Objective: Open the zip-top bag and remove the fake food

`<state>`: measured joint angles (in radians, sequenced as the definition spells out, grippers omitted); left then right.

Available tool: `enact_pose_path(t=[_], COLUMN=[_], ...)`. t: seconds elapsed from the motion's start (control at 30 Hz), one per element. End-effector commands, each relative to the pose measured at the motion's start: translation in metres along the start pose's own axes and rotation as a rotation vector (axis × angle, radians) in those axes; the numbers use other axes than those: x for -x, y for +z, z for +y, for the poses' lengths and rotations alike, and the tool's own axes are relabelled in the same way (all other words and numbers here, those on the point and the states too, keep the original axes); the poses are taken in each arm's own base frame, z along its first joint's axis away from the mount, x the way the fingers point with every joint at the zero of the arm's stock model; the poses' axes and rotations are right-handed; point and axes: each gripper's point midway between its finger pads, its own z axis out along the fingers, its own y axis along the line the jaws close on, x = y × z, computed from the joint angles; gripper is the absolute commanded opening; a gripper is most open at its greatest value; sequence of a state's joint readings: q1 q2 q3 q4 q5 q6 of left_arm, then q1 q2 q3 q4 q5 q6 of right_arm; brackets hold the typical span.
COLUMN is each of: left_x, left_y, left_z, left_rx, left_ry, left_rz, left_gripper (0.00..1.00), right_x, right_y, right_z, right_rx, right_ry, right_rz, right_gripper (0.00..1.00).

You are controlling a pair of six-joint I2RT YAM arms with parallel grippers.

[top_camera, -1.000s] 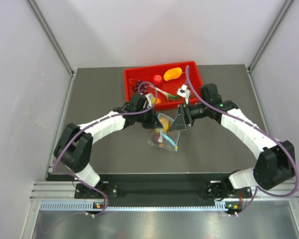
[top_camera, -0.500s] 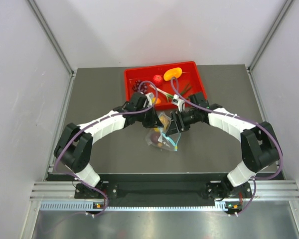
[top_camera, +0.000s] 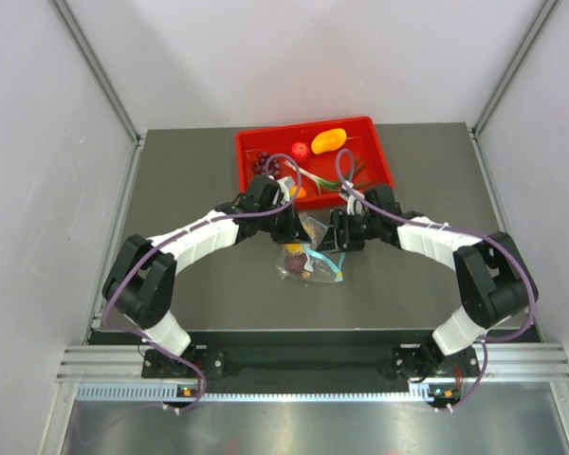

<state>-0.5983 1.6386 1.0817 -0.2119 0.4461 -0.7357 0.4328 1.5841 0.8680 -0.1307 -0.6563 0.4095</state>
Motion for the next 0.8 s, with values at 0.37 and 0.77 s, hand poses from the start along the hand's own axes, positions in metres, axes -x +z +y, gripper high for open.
enact_pose_path(t=[0.37, 0.77], left_x=[0.013, 0.019], left_y=[-0.019, -0.005], left_z=[-0.036, -0.075], left_rx=[-0.102, -0.257], left_ry=[0.089, 0.168], left_rz=[-0.045, -0.097], left_gripper=[0.00, 0.00], right_x=[0.033, 0.014], right_y=[-0.006, 0.016], right_z=[0.006, 0.010], right_rx=[-0.038, -0.071], right_ry=[-0.056, -0.162], right_rz=[-0.098, -0.030], right_gripper=[0.62, 0.62])
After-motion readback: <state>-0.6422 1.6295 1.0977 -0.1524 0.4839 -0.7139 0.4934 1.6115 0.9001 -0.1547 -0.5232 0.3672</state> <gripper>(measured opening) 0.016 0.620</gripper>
